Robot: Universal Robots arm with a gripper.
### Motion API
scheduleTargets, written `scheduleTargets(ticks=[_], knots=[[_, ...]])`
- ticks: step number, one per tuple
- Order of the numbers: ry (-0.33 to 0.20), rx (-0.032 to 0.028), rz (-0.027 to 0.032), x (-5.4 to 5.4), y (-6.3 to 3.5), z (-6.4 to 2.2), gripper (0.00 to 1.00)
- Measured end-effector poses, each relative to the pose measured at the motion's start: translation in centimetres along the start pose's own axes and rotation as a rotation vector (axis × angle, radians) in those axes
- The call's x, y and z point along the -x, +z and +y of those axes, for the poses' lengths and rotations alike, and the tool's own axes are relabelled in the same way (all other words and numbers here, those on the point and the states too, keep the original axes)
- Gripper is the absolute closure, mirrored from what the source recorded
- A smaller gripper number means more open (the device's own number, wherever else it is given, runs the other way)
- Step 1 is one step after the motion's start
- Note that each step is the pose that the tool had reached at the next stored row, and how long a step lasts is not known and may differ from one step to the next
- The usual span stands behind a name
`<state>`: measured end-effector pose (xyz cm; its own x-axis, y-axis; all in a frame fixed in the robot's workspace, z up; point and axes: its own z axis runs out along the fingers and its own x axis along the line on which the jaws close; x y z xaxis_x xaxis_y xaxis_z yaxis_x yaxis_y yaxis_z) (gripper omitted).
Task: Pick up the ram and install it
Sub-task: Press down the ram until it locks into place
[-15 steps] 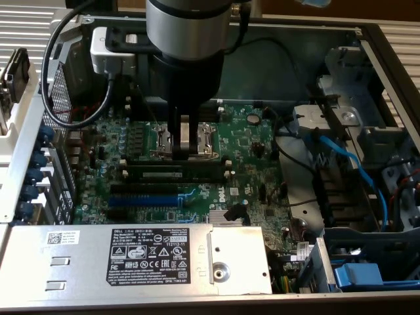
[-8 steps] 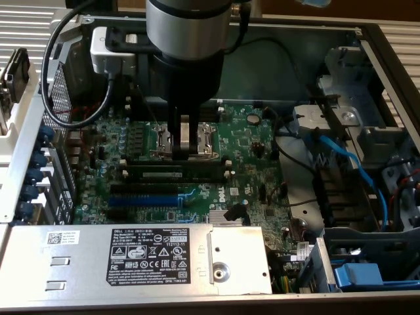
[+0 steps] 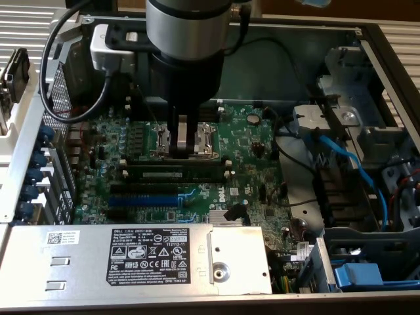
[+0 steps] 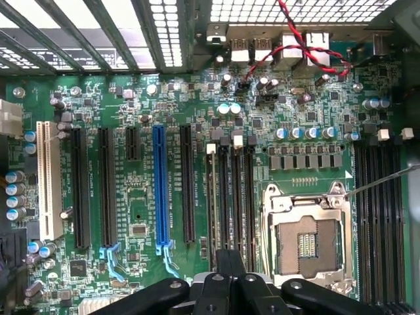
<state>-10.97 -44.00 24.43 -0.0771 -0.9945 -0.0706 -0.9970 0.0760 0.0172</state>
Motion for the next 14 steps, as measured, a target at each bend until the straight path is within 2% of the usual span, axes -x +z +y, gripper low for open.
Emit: scheduleTargets(ticks=[14], knots=[[0.229,-0.0163,-0.0040,-0.02,0.23,0.00,0.90]])
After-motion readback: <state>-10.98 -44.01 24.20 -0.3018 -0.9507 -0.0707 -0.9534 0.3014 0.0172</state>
